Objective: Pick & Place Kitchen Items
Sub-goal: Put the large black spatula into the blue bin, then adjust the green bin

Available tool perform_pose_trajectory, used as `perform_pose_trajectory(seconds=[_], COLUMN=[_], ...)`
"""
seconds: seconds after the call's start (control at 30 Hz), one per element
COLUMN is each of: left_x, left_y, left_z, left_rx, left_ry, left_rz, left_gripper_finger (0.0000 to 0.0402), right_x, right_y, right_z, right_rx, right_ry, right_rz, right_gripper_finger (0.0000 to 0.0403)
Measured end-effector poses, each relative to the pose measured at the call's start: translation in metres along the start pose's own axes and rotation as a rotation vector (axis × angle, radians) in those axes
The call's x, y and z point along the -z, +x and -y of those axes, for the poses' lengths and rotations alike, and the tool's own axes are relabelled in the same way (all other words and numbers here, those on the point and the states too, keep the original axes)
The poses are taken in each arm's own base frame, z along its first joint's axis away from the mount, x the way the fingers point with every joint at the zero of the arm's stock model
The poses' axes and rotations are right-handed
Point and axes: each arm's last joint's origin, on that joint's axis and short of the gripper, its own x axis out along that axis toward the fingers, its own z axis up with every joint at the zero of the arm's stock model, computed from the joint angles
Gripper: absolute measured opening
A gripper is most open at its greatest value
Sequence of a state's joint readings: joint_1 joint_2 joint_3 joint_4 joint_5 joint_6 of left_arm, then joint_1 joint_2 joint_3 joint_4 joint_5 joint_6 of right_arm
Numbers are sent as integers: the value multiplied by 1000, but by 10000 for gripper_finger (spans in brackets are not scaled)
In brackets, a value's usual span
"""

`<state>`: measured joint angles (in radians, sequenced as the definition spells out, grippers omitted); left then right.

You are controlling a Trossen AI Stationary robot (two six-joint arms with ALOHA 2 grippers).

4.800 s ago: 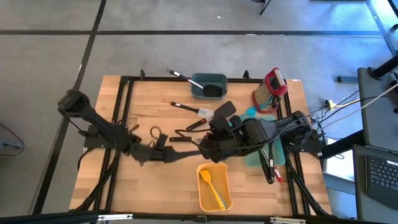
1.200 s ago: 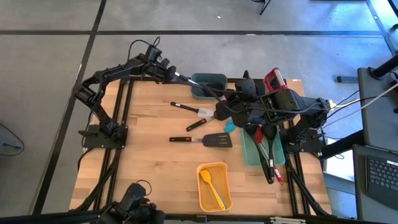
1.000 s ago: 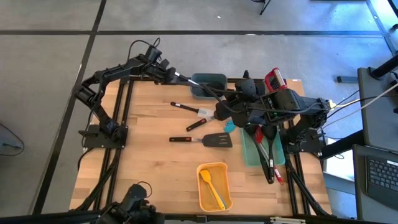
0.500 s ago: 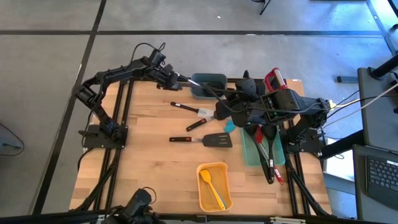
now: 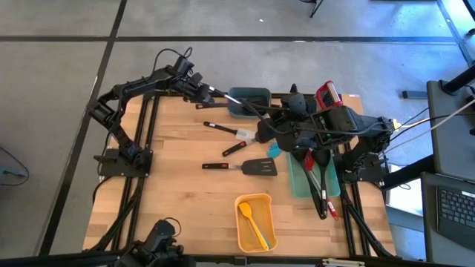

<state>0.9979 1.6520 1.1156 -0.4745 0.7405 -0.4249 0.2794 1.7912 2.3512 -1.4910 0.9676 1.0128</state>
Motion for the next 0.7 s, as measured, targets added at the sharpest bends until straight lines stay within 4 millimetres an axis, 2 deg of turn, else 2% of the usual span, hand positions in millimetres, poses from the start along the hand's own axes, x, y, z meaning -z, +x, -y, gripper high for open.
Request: perform_pose_trajectory(seconds=[0.5, 0.7], left_x=[-4, -12], left_y=[-6, -24], left_z=[-6, -24], left_rx=[-13, -44], left_ry=[28, 16], left_rz=[30, 92], left_gripper_finger=[251, 251], right_x=[-1, -1], right_y=[1, 1], right_z=[0, 0], right_rx=[0, 0], right_ry=[8, 8], right_rz=[3, 3], right_gripper_finger=[78, 78])
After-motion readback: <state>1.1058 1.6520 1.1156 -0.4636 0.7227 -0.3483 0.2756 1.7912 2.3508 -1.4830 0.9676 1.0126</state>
